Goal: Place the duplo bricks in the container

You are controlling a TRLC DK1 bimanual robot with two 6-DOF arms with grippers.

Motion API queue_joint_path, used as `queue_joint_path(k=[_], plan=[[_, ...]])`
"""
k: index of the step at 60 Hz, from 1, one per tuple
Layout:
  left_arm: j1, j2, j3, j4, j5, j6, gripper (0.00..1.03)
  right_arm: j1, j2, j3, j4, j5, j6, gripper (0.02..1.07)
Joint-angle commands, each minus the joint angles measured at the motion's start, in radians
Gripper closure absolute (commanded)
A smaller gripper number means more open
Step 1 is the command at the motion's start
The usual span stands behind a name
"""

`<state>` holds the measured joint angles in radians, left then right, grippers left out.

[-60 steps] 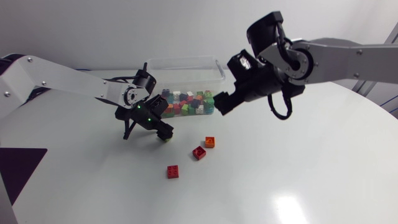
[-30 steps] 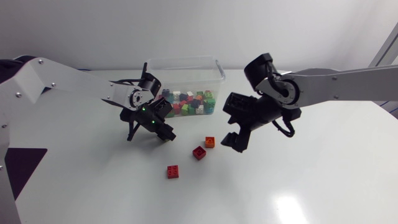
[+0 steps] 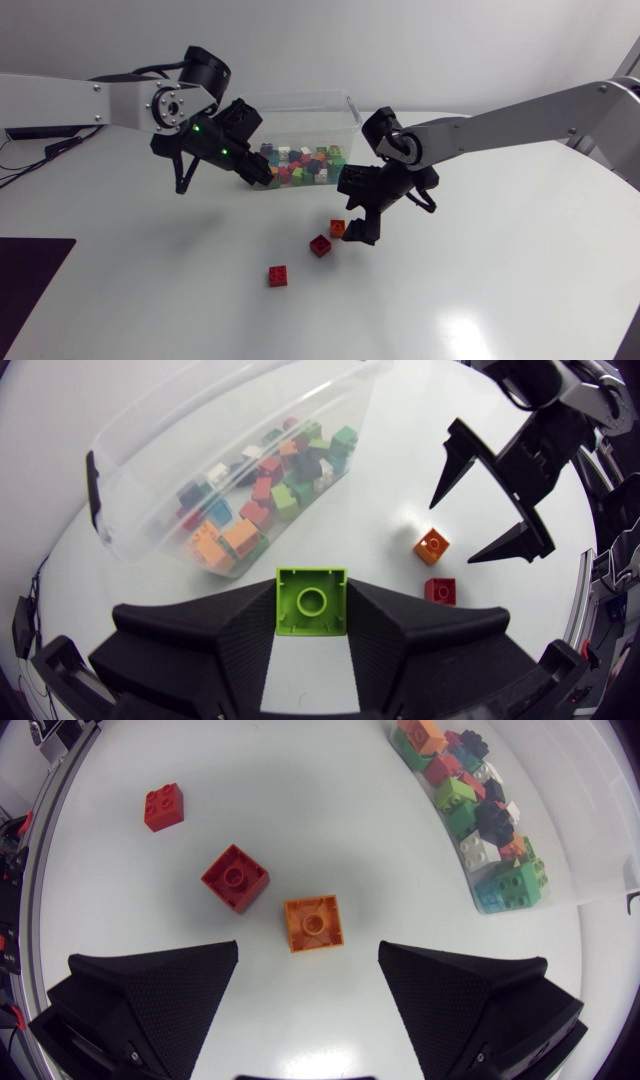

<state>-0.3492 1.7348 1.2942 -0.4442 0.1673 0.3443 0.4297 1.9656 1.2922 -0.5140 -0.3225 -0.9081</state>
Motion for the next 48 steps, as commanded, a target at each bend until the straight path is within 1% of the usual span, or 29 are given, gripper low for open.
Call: queue_joint_path(k=[1,12,17,24,25,30,31,33,40,48], plan=[[-0.01,-0.044,0.016,-0.01,-0.002,-0.004,0.7,-0.005,0.056,0.045,-0.027,-0.018,-0.044,0.06],[-0.011,-0.077,0.071,0.004,0.003,-0.033,0.7,-0.005,0.138,0.11,-0.037,-0.023,-0.055,0.07],[-0.01,-0.081,0.094,0.018,0.005,-0.044,0.7,-0.003,0.164,0.124,-0.037,-0.03,-0.06,0.14],[-0.004,-0.077,0.134,0.039,0.011,-0.068,0.7,-0.003,0.182,0.13,-0.037,-0.046,-0.066,0.29],[-0.004,-0.073,0.14,0.042,0.012,-0.07,0.69,-0.003,0.182,0.13,-0.037,-0.049,-0.066,0.32],[-0.002,-0.058,0.169,0.058,0.012,-0.084,0.69,-0.008,0.184,0.131,-0.035,-0.067,-0.068,0.58],[-0.002,-0.054,0.175,0.061,0.012,-0.085,0.69,-0.009,0.184,0.131,-0.035,-0.07,-0.068,0.64],[-0.002,-0.047,0.185,0.065,0.012,-0.09,0.69,-0.011,0.182,0.131,-0.037,-0.073,-0.068,0.71],[0.01,-0.003,0.237,0.081,0.012,-0.12,0.69,-0.019,0.182,0.136,-0.063,-0.086,-0.051,0.79],[0.019,0.058,0.281,0.104,0.012,-0.146,0.68,-0.039,0.139,0.116,-0.064,-0.104,-0.023,0.8]])
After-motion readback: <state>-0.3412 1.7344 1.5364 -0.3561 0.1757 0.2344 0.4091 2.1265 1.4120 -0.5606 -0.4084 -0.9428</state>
